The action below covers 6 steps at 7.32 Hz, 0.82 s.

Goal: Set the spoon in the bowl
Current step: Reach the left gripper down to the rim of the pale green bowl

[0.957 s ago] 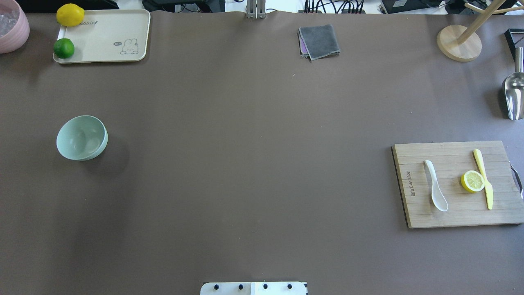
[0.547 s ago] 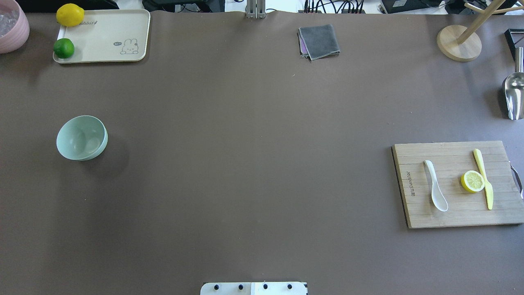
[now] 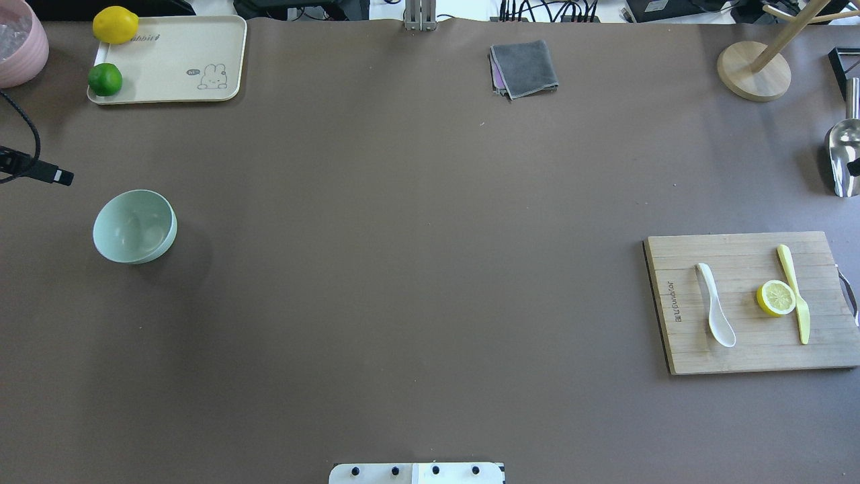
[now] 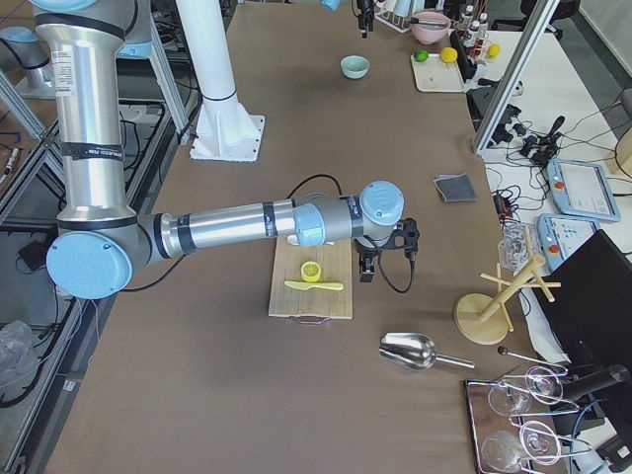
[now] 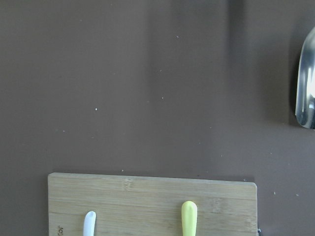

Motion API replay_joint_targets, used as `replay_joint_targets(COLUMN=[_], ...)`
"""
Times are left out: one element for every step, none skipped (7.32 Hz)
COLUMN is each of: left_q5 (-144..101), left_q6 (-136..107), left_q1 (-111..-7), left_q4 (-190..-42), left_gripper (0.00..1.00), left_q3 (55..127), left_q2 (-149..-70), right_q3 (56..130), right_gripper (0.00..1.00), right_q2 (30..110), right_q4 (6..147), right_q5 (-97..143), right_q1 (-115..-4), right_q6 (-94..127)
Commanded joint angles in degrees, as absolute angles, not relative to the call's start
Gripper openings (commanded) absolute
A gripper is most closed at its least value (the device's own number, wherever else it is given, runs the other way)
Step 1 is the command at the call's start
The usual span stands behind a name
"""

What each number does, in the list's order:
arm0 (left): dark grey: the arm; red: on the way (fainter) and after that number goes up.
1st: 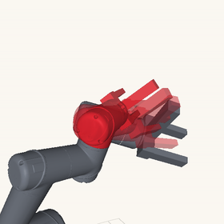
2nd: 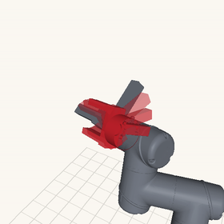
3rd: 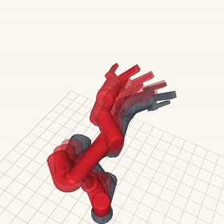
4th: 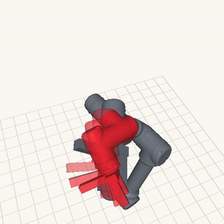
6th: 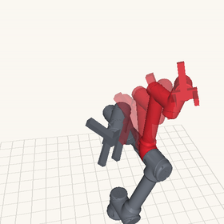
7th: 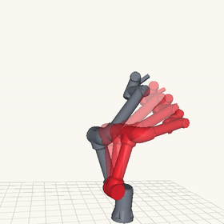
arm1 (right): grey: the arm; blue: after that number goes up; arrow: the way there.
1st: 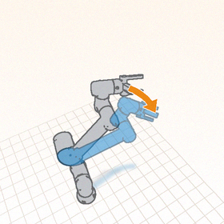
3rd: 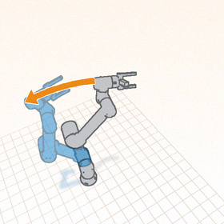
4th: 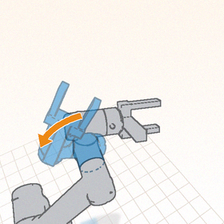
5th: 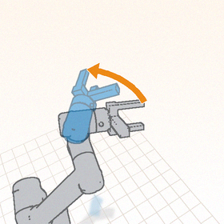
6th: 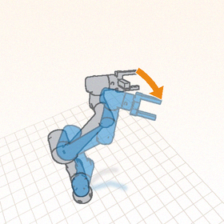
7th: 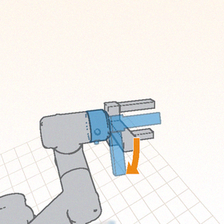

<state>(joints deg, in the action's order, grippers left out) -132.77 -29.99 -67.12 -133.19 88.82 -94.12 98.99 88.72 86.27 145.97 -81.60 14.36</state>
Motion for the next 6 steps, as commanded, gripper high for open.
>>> replay_joint_targets(left_q5=[-132.54,-132.54,-132.54,-132.45,-132.45,-132.54], left_q6=[-41.44,-42.70,-42.71,-42.80,-42.98,-43.07], left_q1=[-65.49,-64.61,-64.43,-63.03,-61.36,-60.13], left_q4=[-137.64,-138.51,-138.60,-140.87,-141.50,-141.50], left_gripper=[0.98,0.98,0.98,0.98,0.98,0.98], left_q3=[82.72,81.75,81.74,81.74,81.65,81.65], left_q2=[-98.41,-98.52,-98.35,-97.39,-96.86,-96.77], right_q3=[95.56,94.41,94.13,94.13,94.04,94.04], right_gripper=[1.00,1.00,1.00,1.00,1.00,1.00], right_q2=[88.77,88.77,88.60,88.25,87.20,86.75], right_q4=[77.47,75.34,75.32,75.32,75.41,75.24], right_q5=[146.95,146.69,146.69,146.86,146.95,146.95], right_q1=[-80.51,-79.99,-79.63,-79.45,-78.84,-78.14], right_q6=[14.50,14.68,15.03,15.81,17.65,20.02])
